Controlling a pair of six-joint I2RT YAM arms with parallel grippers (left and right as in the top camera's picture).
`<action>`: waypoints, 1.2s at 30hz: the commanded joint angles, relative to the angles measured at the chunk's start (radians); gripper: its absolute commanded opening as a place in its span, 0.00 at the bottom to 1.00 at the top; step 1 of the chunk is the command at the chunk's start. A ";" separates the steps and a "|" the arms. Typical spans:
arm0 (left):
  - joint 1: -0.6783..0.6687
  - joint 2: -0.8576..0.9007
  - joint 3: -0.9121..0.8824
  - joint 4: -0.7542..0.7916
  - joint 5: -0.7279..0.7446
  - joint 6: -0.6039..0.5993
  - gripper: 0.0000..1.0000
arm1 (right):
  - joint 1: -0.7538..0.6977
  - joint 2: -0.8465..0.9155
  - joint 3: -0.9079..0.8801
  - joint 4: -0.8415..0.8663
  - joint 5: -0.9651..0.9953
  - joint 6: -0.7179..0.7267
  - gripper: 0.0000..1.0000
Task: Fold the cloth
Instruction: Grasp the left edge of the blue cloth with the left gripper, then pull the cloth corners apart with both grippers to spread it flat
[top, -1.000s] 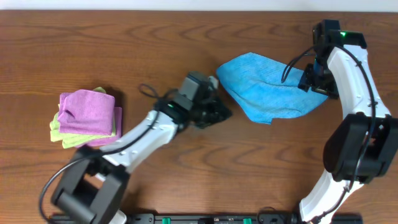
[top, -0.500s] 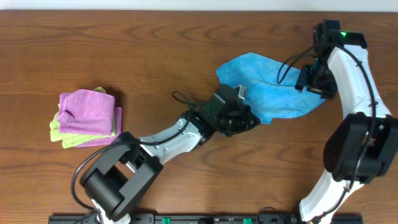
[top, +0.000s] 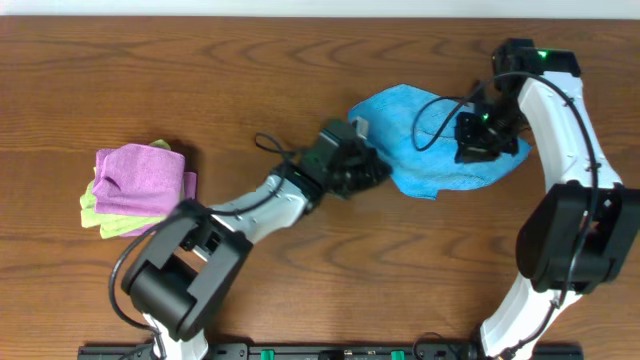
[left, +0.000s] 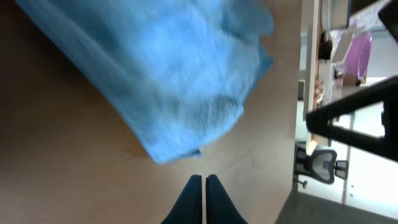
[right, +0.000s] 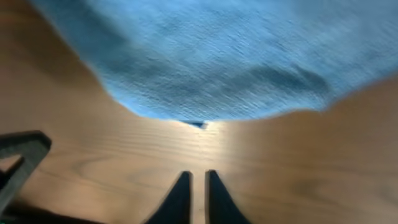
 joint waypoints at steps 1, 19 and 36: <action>0.048 -0.001 0.024 -0.023 0.082 0.093 0.06 | 0.018 -0.009 -0.043 0.027 -0.088 -0.123 0.02; 0.084 -0.096 0.087 -0.448 -0.048 0.439 0.05 | 0.058 -0.033 -0.385 0.276 -0.138 -0.190 0.01; 0.091 -0.130 0.088 -0.476 -0.056 0.498 0.06 | 0.077 -0.033 -0.409 0.390 0.008 -0.170 0.01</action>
